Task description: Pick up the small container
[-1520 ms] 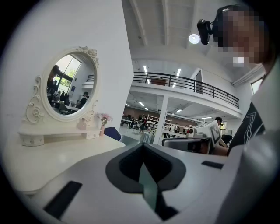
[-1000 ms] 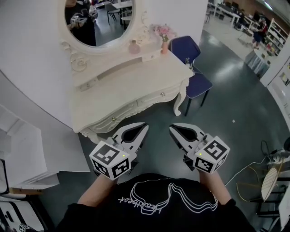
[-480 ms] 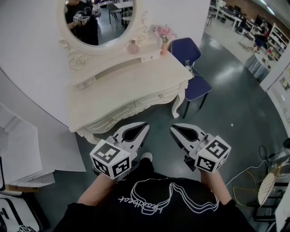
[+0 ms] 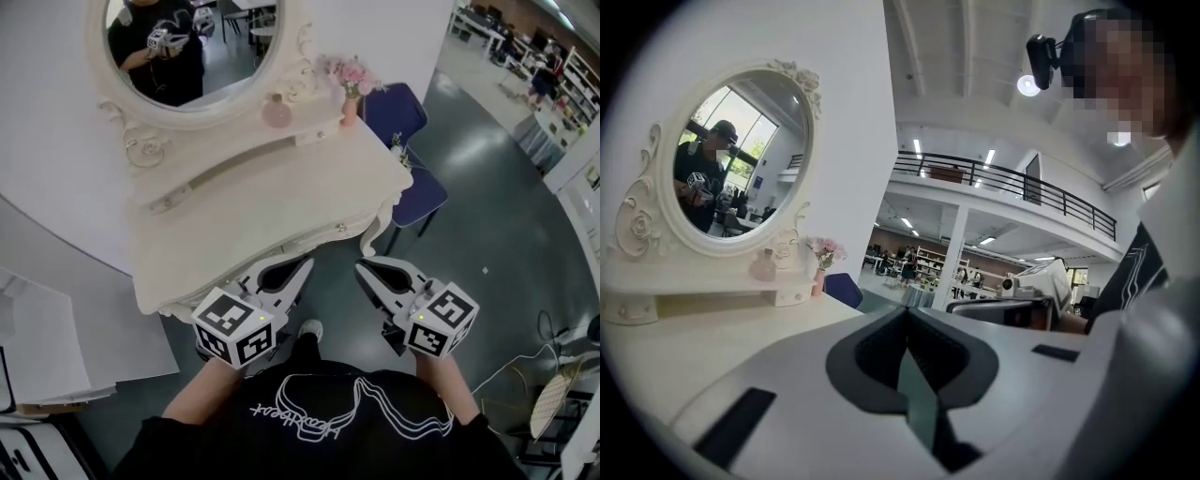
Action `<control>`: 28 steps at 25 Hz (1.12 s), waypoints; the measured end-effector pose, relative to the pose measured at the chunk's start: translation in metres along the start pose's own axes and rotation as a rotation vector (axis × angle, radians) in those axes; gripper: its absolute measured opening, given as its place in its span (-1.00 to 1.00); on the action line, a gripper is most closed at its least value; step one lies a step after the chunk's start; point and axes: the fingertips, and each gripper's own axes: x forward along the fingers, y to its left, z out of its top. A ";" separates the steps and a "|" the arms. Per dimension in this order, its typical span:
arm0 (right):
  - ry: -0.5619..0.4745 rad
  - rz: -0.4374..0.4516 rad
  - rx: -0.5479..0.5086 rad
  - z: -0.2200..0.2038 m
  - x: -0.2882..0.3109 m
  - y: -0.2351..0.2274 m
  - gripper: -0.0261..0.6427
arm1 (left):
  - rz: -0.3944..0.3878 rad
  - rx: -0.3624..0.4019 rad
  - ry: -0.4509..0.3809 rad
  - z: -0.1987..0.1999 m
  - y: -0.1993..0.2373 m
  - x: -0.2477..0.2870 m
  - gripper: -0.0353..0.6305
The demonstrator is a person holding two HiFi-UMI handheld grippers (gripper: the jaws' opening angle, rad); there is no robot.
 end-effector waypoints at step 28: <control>0.013 0.047 0.001 0.079 0.180 -0.159 -0.90 | 0.084 0.068 -0.020 0.096 0.223 0.108 -0.68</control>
